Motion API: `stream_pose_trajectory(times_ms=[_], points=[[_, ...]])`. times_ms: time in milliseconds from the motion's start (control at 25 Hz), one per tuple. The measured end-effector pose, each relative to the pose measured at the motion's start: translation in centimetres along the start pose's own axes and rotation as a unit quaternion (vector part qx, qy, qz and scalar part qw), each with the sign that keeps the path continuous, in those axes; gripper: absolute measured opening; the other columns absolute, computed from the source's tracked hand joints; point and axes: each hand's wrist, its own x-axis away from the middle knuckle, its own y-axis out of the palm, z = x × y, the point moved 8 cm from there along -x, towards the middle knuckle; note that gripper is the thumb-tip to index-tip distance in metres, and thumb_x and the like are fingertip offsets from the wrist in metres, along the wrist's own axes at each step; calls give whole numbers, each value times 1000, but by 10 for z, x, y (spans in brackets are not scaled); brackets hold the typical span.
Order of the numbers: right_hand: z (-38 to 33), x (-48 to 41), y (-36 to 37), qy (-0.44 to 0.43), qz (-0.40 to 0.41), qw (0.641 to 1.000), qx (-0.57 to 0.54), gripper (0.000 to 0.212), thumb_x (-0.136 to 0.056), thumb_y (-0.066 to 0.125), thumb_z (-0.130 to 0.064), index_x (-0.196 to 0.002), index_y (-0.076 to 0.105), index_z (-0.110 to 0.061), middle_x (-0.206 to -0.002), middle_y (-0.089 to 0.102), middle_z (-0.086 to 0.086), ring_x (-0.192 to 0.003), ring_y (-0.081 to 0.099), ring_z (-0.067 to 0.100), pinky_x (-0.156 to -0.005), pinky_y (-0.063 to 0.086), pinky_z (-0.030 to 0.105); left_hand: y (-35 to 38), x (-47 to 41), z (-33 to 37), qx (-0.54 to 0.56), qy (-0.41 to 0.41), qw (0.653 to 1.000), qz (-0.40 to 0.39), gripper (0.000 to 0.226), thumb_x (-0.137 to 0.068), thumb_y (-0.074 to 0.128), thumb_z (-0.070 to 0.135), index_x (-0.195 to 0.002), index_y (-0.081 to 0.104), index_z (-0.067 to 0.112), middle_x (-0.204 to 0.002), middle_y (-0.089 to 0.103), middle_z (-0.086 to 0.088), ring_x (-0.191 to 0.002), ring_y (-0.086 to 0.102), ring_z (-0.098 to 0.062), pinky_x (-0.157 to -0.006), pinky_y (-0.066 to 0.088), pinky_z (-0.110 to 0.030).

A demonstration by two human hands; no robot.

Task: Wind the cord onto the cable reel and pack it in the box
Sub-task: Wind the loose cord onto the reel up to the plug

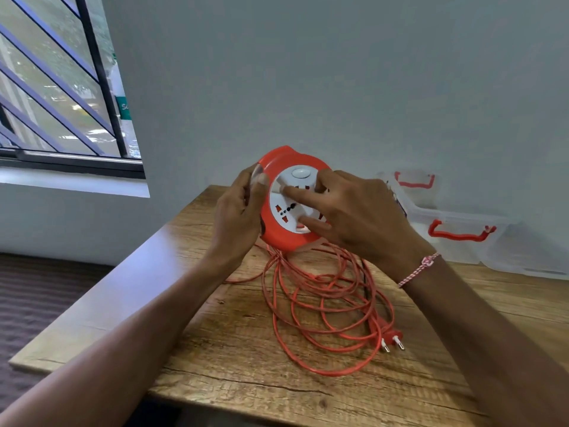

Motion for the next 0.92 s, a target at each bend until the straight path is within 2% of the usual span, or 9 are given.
stream_pose_trajectory(times_ms=[200,280,400,440,480,560,640,760,920], points=[[11,9,1,120,20,989,-85,60,-84,70,-66,-127,68,-24,-83,74,2,-69,71,27,-56,53,32,8,5,-3,-21,21,1000,-7,33,-113,44,42,-131,65,23,-91,72,-15,-77,70,-38,-62,55,-59],[15,12,2,214,32,965,-150,62,-82,71,-70,-116,65,-19,-75,68,-5,-64,69,21,-57,56,33,9,8,-3,-30,29,999,-2,39,-111,44,45,-134,65,20,-87,72,-13,-73,70,-32,-60,56,-57],[26,26,20,393,18,861,-322,54,-83,77,-61,-106,57,-17,-82,69,-6,-58,70,10,-52,56,26,14,10,-4,-31,34,999,-4,44,-110,45,48,-138,62,19,-87,74,-9,-73,74,-27,-62,60,-53],[27,31,28,429,7,818,-383,51,-84,78,-58,-106,56,-17,-79,72,-3,-52,70,9,-49,56,26,15,11,-5,-26,33,999,-6,45,-110,45,47,-138,62,17,-89,75,-8,-74,75,-26,-62,62,-50],[28,32,30,433,1,803,-408,49,-86,77,-57,-106,56,-17,-72,73,-3,-49,69,8,-48,55,25,15,11,-6,-16,28,999,-6,43,-110,45,45,-137,63,16,-92,76,-6,-77,76,-24,-62,63,-46],[34,26,15,348,10,883,-315,45,-89,73,-58,-107,62,-19,-70,70,-7,-55,68,8,-56,53,25,13,10,-9,11,3,1000,-2,39,-112,45,41,-133,64,14,-96,77,-6,-79,77,-24,-60,61,-37],[35,19,-2,205,22,962,-180,47,-91,68,-60,-116,65,-20,-88,71,-5,-68,68,14,-62,55,31,11,8,-12,27,-29,999,8,36,-114,43,38,-129,66,14,-91,74,-16,-74,75,-35,-51,55,-33],[26,20,5,80,-35,992,-94,56,-96,57,-60,-140,55,-27,-120,64,3,-83,70,24,-58,58,35,7,7,-15,26,-46,999,8,35,-114,42,37,-128,65,15,-90,70,-27,-66,69,-33,-46,52,-30],[10,20,15,26,-44,998,-48,53,-99,60,-50,-149,48,-35,-123,67,7,-97,71,29,-55,58,37,11,10,-12,25,-33,999,-13,37,-114,43,38,-135,65,16,-97,77,-15,-79,76,-36,-58,60,-44]])
